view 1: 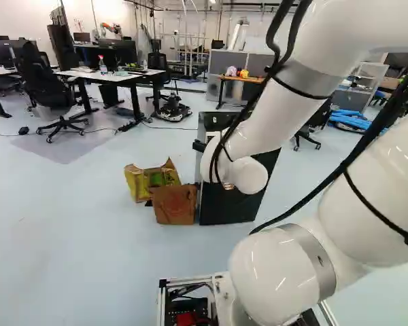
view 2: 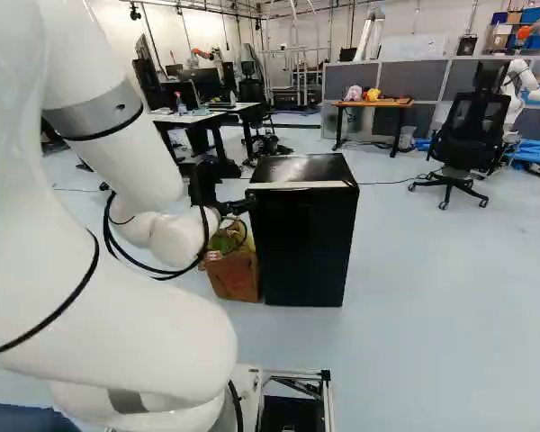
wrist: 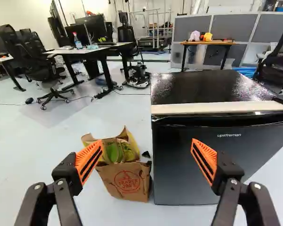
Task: Grab a drink from the fridge
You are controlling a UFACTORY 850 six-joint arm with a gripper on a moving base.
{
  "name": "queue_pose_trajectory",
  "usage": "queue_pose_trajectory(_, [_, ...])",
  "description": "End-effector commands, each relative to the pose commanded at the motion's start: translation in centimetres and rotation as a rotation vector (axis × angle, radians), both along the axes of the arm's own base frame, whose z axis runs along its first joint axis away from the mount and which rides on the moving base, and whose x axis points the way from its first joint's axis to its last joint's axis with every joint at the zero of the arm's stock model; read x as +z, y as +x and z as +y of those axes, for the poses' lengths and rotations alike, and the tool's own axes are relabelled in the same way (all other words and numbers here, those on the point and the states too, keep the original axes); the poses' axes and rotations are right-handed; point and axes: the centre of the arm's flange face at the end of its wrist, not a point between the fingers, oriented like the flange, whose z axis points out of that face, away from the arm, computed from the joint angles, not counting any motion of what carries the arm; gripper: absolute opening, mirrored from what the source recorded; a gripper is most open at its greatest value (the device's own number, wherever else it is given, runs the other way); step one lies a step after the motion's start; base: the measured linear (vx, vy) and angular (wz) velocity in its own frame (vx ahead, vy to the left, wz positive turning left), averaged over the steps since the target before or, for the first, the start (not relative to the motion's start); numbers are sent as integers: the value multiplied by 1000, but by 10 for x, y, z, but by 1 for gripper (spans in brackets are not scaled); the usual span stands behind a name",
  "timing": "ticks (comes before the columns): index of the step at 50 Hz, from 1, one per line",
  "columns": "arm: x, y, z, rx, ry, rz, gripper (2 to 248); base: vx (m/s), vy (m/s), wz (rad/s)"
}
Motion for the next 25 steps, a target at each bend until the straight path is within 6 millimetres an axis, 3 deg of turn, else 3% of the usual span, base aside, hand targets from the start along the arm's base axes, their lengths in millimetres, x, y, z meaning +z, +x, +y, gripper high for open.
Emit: queue_pose_trajectory(25, [-17,25,17,-85,33,36,247,0,0,0])
